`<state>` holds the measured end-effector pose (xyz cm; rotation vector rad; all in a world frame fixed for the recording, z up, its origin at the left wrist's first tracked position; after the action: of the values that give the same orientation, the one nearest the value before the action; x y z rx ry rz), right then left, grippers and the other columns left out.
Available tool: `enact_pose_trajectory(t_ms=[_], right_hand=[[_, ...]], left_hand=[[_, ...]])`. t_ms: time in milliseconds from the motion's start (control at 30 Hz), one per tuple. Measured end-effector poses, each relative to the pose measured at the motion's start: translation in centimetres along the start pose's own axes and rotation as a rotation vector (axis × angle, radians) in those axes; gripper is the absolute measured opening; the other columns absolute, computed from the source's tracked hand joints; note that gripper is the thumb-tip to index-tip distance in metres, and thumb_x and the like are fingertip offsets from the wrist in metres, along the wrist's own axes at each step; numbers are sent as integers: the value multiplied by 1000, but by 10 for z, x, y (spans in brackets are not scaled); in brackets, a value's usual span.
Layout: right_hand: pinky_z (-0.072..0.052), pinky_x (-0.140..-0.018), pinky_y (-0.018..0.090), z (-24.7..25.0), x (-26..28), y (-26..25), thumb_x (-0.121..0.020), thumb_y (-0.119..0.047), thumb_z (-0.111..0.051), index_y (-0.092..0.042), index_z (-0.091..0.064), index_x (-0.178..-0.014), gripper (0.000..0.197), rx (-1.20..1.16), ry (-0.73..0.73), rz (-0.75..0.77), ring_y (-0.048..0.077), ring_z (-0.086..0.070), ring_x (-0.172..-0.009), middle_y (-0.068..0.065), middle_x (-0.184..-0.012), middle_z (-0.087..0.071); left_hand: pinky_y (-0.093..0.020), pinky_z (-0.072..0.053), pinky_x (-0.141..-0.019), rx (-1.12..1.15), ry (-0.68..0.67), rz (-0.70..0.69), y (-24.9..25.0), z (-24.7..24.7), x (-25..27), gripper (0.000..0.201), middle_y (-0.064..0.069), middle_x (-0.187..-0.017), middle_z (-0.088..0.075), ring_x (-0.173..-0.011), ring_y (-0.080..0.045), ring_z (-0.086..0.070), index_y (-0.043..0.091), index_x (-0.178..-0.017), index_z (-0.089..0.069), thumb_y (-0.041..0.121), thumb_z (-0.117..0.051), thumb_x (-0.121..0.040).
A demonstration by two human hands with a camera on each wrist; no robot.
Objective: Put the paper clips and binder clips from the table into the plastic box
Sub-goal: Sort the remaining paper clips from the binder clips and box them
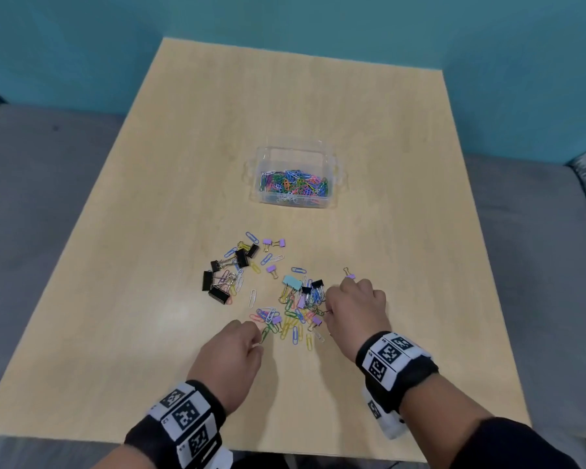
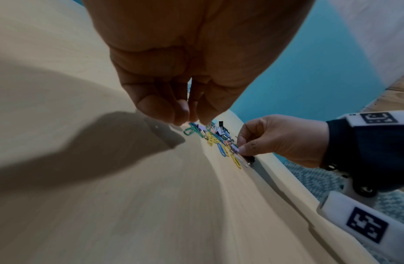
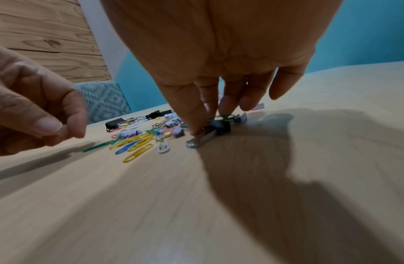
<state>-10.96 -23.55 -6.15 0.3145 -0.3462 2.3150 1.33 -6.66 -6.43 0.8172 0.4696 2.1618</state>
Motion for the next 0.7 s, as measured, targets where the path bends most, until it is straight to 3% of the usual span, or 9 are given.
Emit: enact_pose_trajectory(t_ms=[133, 233, 300, 333, 400, 533, 633, 700], right_hand=[[-20, -71, 36, -3, -1, -3, -84, -16, -53, -26, -43, -80, 16, 67, -17, 24, 24, -41, -92, -4, -90, -51], [-22, -68, 36, -6, 1, -11, -67, -7, -63, -21, -51, -77, 22, 183, -55, 105, 27, -48, -82, -1, -78, -53], [-29, -65, 37, -2, 4, -17, -51, 3, -52, -17, -52, -70, 27, 260, -8, 163, 29, -50, -69, 2, -65, -50], [-32, -65, 38, 0, 5, -20, -50, 3, -41, -15, -52, -70, 29, 276, -2, 193, 29, -50, -68, 3, -64, -51], [-36, -73, 42, 5, 8, -27, -54, 0, -26, -13, -54, -77, 38, 284, -10, 256, 29, -50, -73, 6, -69, -54], [-38, -80, 44, 5, 5, -31, -57, -1, -21, -11, -56, -80, 43, 336, -48, 302, 29, -52, -76, 8, -72, -56], [-35, -78, 42, 1, 1, -23, -69, 0, -40, -15, -53, -84, 25, 309, -72, 263, 28, -51, -80, 3, -76, -56], [-30, -76, 39, -2, -3, -12, -80, -7, -48, -19, -52, -89, 15, 220, -107, 195, 27, -49, -87, -1, -83, -55]], left_hand=[[-31, -45, -73, -3, -11, -7, 0, -3, 6, 6, 6, -85, -53, -77, -17, -55, 25, -90, -58, 23, -55, -85], [-32, -46, -74, -23, -18, -22, 2, -4, 9, 5, 7, -86, -52, -77, -17, -55, 26, -90, -56, 25, -53, -86], [-32, -46, -74, -46, -16, -29, 3, -3, 9, 6, 7, -86, -51, -78, -18, -55, 26, -91, -56, 25, -52, -87], [-32, -45, -74, -57, -12, -31, 3, -2, 8, 7, 7, -87, -51, -79, -18, -55, 25, -92, -56, 25, -51, -88], [-33, -45, -73, -101, -1, -44, 5, 0, 7, 8, 6, -88, -49, -80, -21, -55, 23, -94, -56, 25, -50, -89], [-35, -43, -69, -167, 18, -87, 18, 1, 3, 9, 3, -88, -44, -80, -24, -52, 17, -94, -52, 25, -50, -89], [-34, -41, -68, -147, 43, -75, 23, 3, -2, 10, 3, -89, -44, -81, -24, -52, 16, -96, -52, 23, -51, -89], [-34, -44, -70, -169, 16, -132, 29, -2, -4, 12, 2, -94, -47, -85, -24, -53, 16, -100, -54, 22, -49, -90]])
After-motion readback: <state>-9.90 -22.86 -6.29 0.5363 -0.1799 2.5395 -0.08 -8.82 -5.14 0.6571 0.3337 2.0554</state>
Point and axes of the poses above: each hand's wrist, its own x-axis away from the middle knuckle, its own z-axis out of the back of the hand, y = z × x, the point moved 8 cm from there along -x, towards the middle knuckle
